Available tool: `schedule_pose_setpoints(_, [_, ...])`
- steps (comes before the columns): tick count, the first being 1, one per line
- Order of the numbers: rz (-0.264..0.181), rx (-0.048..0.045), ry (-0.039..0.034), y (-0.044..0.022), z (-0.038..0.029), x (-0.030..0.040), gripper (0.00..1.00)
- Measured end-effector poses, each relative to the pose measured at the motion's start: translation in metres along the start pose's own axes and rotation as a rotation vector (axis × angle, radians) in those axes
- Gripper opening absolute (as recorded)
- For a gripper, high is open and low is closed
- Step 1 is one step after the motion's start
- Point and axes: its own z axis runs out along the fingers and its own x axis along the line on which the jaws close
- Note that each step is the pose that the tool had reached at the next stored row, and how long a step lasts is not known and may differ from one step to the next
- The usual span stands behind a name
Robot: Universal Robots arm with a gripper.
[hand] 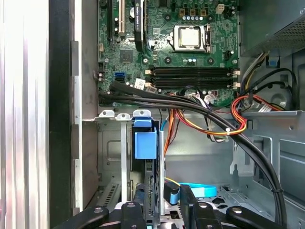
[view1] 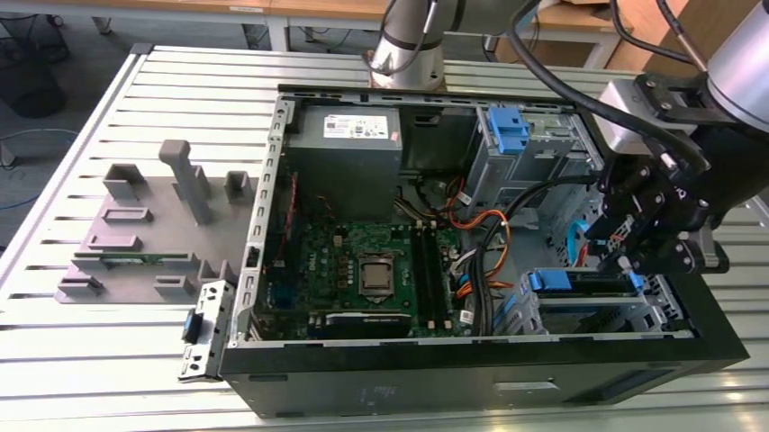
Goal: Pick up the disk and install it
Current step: 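Insert the first disk wire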
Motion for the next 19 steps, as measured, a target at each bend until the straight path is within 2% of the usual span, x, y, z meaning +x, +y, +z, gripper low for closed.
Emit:
schedule_pose_setpoints(4, [0.0, 0.0001, 0.0016, -0.0001, 0.0052, 0.0003, 0.42])
schedule_pose_setpoints(12, [0.0, 0.0015, 0.0016, 0.0006, 0.0058, 0.0003, 0.42])
schedule_pose_setpoints(14, [0.0, 0.0071, 0.0017, 0.0027, 0.0057, 0.0004, 0.42])
schedule_pose_setpoints(19, [-0.001, 0.0287, 0.0005, 0.01, 0.0058, 0.0009, 0.42])
